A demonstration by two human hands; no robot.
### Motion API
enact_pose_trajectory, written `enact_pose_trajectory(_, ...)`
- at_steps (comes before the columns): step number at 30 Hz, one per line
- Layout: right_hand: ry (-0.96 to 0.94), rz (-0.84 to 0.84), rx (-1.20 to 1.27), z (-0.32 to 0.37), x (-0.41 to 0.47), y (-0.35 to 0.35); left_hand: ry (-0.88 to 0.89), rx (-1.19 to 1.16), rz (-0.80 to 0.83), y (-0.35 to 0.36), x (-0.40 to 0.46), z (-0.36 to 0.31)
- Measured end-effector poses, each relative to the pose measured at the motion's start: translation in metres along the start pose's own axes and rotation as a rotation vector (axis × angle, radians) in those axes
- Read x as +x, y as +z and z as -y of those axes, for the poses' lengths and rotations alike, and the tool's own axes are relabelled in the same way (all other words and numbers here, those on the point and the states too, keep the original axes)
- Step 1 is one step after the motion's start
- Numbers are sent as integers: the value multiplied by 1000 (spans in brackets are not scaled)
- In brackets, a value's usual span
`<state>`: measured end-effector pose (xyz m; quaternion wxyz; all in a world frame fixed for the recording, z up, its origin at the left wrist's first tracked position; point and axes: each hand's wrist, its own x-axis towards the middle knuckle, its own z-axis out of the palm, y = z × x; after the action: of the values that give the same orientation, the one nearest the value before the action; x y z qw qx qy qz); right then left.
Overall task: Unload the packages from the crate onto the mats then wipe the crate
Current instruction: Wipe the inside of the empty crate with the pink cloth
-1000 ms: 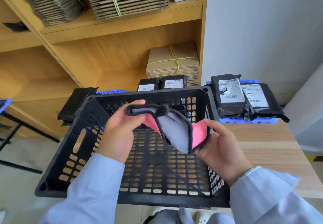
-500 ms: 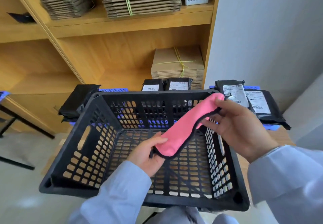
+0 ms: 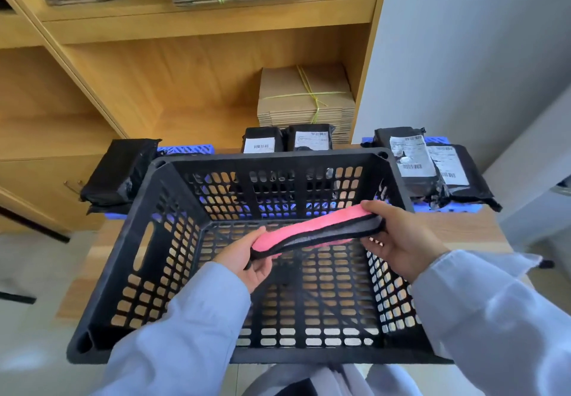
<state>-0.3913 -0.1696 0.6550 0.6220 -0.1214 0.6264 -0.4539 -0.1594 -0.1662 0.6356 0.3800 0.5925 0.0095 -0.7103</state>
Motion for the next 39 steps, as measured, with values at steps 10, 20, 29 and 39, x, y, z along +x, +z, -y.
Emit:
enact_pose_trajectory(10,163,-3,346,-17,1,1,-55,100,76,-9,12,-11)
enact_pose_trajectory(20,-125,161,425,-7,1,2,-244,3,165,4,13,-3)
enact_pose_trajectory(29,-941,-78,-248,12,-23,35,299,122,397,46,-8,-39)
enact_pose_trajectory(39,-587,277,-191,-36,-20,52,299,189,465,51,-24,-14)
